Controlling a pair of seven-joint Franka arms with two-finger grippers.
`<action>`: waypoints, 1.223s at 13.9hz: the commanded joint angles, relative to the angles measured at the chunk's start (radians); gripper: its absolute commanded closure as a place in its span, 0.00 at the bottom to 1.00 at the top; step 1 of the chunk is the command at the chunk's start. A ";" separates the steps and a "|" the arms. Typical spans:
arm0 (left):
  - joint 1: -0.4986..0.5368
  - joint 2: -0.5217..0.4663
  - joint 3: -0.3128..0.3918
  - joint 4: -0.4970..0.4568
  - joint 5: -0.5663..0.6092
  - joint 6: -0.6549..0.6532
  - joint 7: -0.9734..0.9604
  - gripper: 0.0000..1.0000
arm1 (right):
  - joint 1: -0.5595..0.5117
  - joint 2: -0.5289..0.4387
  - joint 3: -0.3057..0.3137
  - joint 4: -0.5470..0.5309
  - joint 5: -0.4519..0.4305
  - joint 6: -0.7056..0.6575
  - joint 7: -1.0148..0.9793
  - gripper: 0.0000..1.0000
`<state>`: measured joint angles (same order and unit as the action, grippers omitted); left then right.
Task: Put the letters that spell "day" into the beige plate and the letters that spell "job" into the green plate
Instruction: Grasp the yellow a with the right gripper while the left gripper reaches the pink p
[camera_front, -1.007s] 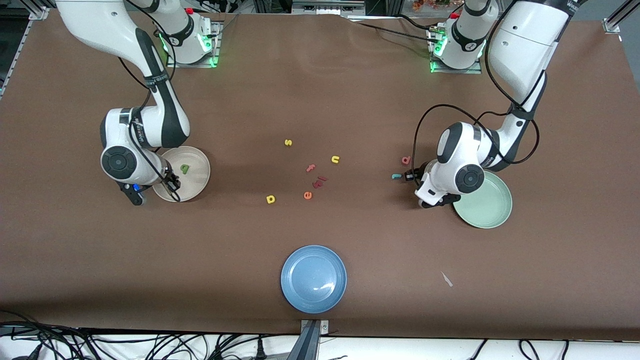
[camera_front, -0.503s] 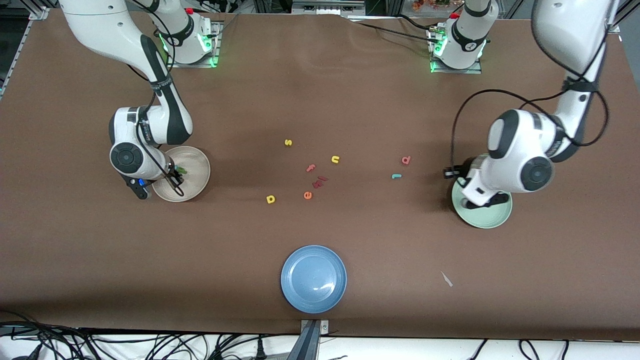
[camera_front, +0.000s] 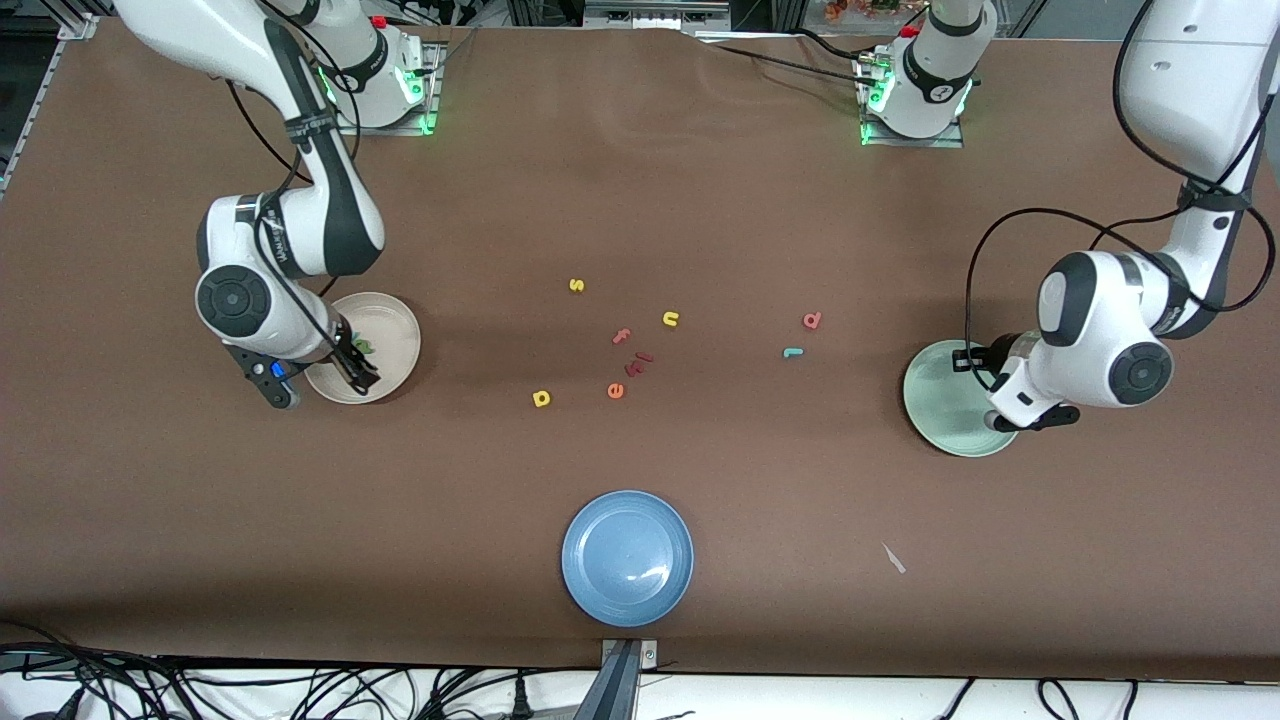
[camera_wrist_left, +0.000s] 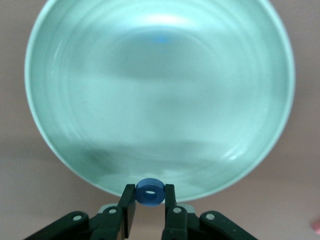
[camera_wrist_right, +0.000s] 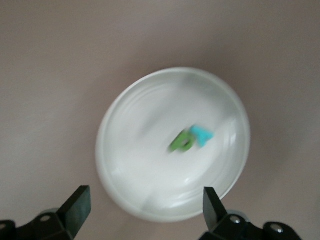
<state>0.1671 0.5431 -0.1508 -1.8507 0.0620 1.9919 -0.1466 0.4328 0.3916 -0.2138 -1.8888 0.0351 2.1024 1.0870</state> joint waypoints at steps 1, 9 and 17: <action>0.014 0.021 -0.009 0.044 0.039 -0.005 0.027 0.37 | 0.017 0.051 0.068 0.063 0.066 0.023 0.127 0.01; -0.096 0.014 -0.019 0.120 0.019 -0.016 -0.099 0.00 | 0.185 0.318 0.096 0.251 0.052 0.317 0.468 0.05; -0.316 0.026 -0.019 0.136 -0.160 -0.005 -0.365 0.00 | 0.211 0.406 0.093 0.316 0.051 0.317 0.541 0.29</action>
<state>-0.1001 0.5610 -0.1823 -1.7221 -0.0712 1.9961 -0.4427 0.6440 0.7801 -0.1177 -1.6009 0.0807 2.4260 1.6166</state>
